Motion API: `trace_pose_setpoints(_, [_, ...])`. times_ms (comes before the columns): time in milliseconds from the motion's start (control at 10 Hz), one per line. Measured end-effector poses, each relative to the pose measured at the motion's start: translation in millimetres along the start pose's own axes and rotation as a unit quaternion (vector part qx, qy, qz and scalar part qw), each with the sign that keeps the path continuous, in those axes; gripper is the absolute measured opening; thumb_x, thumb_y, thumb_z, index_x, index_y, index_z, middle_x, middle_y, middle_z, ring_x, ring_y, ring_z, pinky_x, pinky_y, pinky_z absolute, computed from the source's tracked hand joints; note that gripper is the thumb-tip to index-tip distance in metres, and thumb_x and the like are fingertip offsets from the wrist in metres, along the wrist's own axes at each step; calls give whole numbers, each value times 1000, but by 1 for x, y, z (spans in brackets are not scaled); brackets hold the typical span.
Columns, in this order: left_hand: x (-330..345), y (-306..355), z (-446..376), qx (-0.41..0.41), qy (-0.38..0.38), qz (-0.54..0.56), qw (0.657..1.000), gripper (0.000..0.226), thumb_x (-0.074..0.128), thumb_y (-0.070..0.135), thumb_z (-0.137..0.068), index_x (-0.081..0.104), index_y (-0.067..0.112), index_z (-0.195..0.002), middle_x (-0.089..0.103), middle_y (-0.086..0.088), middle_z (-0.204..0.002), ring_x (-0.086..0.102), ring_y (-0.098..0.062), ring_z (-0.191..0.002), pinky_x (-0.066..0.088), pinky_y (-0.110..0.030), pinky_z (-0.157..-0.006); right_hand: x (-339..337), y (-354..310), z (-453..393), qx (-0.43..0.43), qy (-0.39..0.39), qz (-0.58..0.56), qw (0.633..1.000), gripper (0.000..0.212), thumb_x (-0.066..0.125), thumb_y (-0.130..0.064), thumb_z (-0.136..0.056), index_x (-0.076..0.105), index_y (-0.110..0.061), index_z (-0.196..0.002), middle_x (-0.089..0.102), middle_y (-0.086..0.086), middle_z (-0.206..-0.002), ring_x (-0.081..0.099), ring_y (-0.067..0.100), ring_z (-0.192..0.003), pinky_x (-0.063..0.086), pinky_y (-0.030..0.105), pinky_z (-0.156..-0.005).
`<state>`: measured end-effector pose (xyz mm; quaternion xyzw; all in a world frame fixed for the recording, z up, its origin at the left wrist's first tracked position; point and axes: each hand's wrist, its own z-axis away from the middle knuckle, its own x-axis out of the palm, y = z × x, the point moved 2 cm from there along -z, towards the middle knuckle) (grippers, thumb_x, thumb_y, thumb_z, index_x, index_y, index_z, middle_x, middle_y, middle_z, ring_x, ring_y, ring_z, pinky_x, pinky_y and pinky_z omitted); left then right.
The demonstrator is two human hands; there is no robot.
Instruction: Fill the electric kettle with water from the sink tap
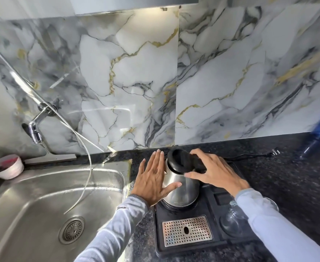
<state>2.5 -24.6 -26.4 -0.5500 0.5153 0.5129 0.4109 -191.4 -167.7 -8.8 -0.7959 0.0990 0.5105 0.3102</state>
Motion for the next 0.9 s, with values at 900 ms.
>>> trace_pose_setpoints(900, [-19, 12, 1, -12, -15, -124, 992, 110, 2, 91, -76, -4, 20, -159, -1, -16, -170, 3, -29, -156, 10, -62, -123, -11, -31, 3, 52, -118, 211, 969, 73, 13, -76, -94, 7, -41, -158, 27, 9, -160, 20, 27, -146, 19, 47, -116])
